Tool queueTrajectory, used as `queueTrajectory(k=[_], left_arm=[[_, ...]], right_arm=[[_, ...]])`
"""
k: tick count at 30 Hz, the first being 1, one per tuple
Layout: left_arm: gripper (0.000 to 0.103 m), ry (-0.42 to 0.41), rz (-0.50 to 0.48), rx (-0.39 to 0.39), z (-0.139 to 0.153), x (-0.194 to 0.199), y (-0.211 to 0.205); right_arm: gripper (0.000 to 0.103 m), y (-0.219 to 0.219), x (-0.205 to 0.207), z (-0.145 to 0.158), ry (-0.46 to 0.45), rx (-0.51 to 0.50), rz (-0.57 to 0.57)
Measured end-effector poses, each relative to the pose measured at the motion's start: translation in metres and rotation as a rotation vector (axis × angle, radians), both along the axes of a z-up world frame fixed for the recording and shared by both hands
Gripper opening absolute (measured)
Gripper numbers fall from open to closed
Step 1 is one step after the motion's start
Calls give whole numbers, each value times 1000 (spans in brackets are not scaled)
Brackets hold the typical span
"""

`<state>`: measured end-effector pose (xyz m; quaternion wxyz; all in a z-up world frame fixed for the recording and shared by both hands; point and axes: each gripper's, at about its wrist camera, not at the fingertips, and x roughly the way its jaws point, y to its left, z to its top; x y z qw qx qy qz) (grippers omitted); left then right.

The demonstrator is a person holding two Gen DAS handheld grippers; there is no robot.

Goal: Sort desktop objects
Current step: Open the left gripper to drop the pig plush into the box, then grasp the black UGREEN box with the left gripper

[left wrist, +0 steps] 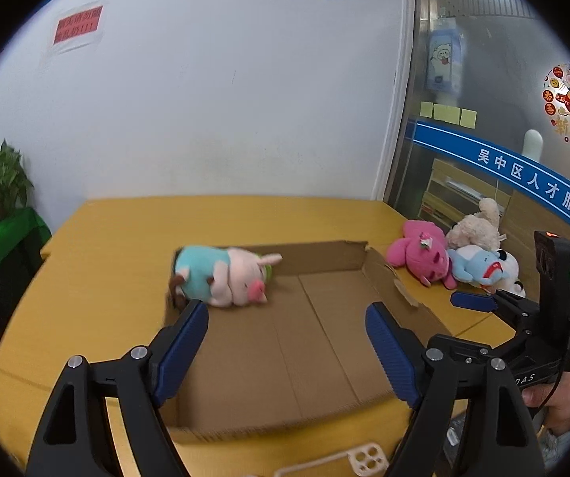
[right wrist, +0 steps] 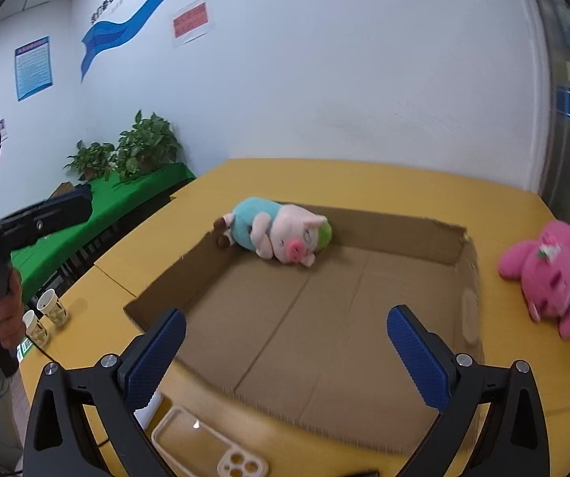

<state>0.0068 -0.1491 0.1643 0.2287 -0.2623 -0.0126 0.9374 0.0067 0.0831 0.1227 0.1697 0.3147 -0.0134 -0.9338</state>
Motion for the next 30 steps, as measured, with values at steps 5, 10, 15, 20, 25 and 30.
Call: queueTrajectory(k=[5, 10, 15, 20, 25, 30], left_arm=[[82, -12, -2, -15, -23, 36, 13], [82, -46, 2, 1, -40, 55, 16], [82, -105, -34, 34, -60, 64, 20], [82, -153, -62, 53, -77, 68, 26], [82, -255, -168, 87, -102, 68, 46], [80, -383, -294, 89, -136, 64, 84]], right_arm=[[103, 7, 36, -11, -10, 54, -68], [103, 18, 66, -20, -14, 53, -101], [103, 27, 95, -37, -38, 48, -98], [103, 38, 124, -62, -80, 24, -75], [103, 56, 150, -103, -166, 15, -36], [103, 84, 163, -142, -266, -32, -56]])
